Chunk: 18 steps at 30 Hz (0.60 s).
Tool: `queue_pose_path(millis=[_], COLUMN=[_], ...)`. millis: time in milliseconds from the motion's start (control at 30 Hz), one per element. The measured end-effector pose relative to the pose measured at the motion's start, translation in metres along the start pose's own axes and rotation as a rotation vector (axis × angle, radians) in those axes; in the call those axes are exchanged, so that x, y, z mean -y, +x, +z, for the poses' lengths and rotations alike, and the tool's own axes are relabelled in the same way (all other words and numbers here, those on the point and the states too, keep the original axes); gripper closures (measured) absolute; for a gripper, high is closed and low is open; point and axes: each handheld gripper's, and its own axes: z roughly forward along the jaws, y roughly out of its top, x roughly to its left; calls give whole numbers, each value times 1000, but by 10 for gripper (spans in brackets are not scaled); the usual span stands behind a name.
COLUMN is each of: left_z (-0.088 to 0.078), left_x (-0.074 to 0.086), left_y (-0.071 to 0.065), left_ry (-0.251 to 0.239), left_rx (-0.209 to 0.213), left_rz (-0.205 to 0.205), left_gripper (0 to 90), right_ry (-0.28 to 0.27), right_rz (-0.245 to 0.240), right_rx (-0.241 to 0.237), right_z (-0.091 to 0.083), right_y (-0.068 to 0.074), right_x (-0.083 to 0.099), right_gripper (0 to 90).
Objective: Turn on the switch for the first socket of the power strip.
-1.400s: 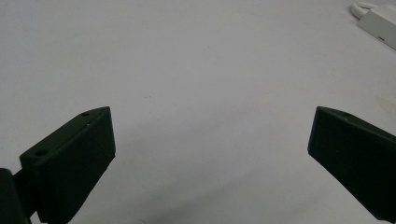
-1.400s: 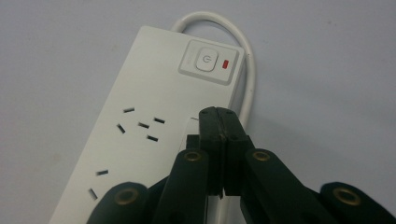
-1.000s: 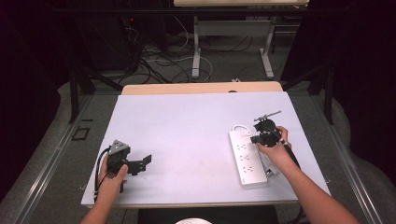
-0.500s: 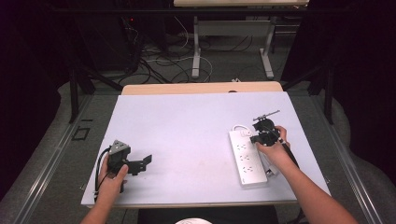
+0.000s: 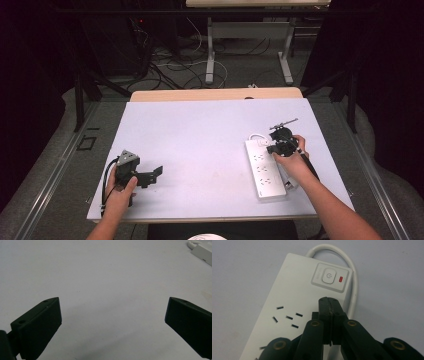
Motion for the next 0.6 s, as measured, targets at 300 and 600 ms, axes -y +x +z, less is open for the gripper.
queue_pose_path(millis=[300,600], left_z=[-1,-1], left_x=[0,0], left_y=[0,0], left_ry=[9,9], left_rx=[4,3], left_rz=[3,2], left_gripper=[9,9], right_ry=[-1,2], right_rz=[3,-4], right_rx=[-3,10], right_z=[0,3], right_y=[0,2], right_x=[0,1], right_gripper=[900,900])
